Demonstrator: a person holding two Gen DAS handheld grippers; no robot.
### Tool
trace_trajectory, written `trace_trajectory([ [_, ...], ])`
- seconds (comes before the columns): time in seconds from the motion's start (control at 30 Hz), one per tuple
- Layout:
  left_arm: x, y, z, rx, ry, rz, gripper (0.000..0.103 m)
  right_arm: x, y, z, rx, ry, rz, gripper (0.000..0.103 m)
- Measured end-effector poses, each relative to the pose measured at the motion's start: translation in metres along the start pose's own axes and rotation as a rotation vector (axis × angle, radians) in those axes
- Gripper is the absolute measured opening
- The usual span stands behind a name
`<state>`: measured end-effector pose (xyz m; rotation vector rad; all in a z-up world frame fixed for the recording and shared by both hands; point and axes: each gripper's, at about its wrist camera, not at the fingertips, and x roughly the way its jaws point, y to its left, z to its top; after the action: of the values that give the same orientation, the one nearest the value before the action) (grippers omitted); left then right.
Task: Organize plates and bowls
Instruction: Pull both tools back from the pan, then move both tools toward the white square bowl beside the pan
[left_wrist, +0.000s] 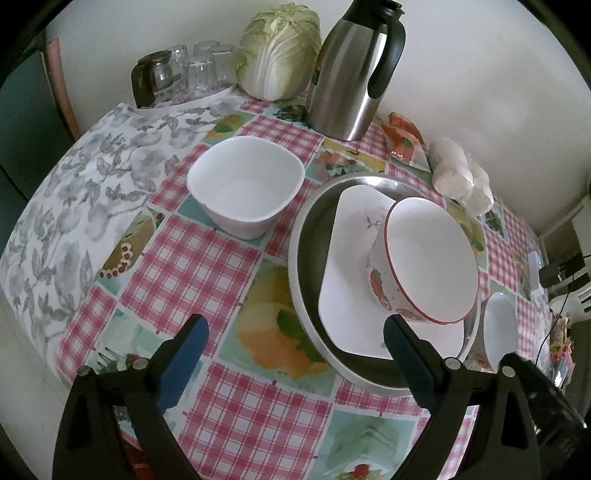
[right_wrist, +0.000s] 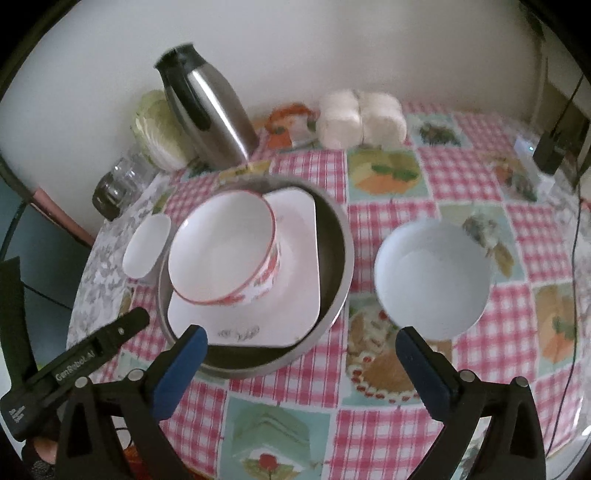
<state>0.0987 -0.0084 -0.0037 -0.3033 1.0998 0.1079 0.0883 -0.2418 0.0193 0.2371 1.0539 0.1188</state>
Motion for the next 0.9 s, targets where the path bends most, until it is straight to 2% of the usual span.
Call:
trace_trajectory([
  [0.1, -0.001, 0.001, 0.001, -0.002, -0.004, 0.001, 0.096, -0.015, 0.003, 0.003, -0.021, -0.098, -0.013, 0.103],
  [0.23, 0.0, 0.004, 0.002, -0.017, -0.005, 0.012, 0.096, -0.033, 0.011, 0.006, -0.05, -0.204, -0.087, 0.103],
  [0.37, 0.001, 0.009, 0.005, -0.031, -0.009, 0.027, 0.096, -0.032, 0.014, 0.009, -0.054, -0.196, -0.044, 0.103],
  [0.5, 0.001, 0.016, 0.009, -0.053, -0.014, 0.032, 0.096, -0.024, 0.019, 0.011, -0.052, -0.169, -0.053, 0.103],
  [0.6, 0.002, 0.021, 0.013, -0.073, -0.016, 0.032, 0.096, -0.025, 0.025, 0.012, -0.048, -0.185, -0.051, 0.103],
  [0.7, 0.005, 0.025, 0.018, -0.089, -0.013, 0.038, 0.096, -0.027, 0.032, 0.015, -0.052, -0.21, -0.082, 0.103],
  [0.9, 0.008, 0.036, 0.026, -0.126, -0.012, 0.032, 0.096, -0.021, 0.041, 0.02, -0.071, -0.214, -0.213, 0.103],
])
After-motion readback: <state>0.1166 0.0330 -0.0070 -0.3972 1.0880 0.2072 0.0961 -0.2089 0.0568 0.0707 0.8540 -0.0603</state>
